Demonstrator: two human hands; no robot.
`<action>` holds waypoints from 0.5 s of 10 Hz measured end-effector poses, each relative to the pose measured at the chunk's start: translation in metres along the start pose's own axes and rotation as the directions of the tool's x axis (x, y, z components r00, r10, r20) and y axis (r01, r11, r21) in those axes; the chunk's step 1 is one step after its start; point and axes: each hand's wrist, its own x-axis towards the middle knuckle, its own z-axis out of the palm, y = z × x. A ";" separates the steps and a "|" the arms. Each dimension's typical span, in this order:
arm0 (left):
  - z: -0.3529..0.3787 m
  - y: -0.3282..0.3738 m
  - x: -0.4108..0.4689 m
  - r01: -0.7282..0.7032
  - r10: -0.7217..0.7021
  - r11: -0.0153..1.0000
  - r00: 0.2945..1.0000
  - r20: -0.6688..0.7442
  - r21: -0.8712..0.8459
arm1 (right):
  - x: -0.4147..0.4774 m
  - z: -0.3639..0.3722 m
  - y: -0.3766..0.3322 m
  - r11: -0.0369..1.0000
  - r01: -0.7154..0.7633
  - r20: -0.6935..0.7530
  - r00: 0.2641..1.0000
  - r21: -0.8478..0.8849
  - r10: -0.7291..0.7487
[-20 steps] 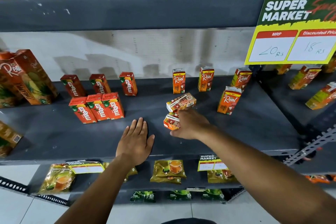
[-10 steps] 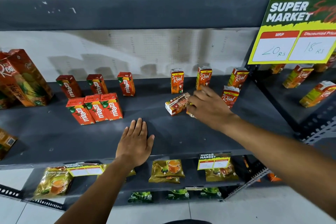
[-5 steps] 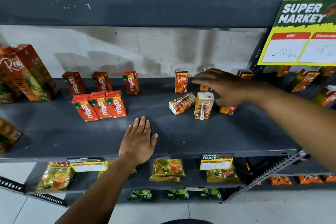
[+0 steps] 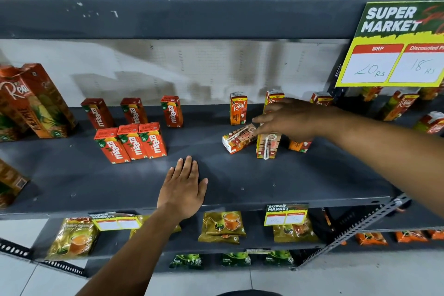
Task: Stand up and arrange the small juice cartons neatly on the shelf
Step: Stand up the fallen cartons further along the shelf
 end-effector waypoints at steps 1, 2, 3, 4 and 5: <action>0.000 0.000 0.000 0.000 0.000 1.000 1.000 -0.004 0.003 | 0.008 0.001 -0.016 0.957 0.022 -0.067 0.997 -0.288 -0.043; -0.001 0.000 0.000 -0.001 0.001 1.000 1.000 -0.004 0.000 | 0.013 0.007 -0.031 0.908 0.056 -0.067 0.993 -0.416 -0.092; 0.000 0.000 0.000 0.001 -0.001 1.000 1.000 -0.003 -0.003 | 0.007 0.014 -0.043 0.969 -0.162 -0.198 0.972 -0.185 0.125; 0.001 0.000 -0.001 0.001 -0.002 1.000 1.000 -0.020 -0.015 | 0.002 0.014 -0.057 0.845 -0.455 -0.266 0.809 0.280 0.524; 0.002 0.000 -0.001 0.004 -0.005 1.000 0.999 -0.046 -0.021 | 0.017 0.031 -0.101 0.049 -0.463 0.144 0.373 0.885 0.917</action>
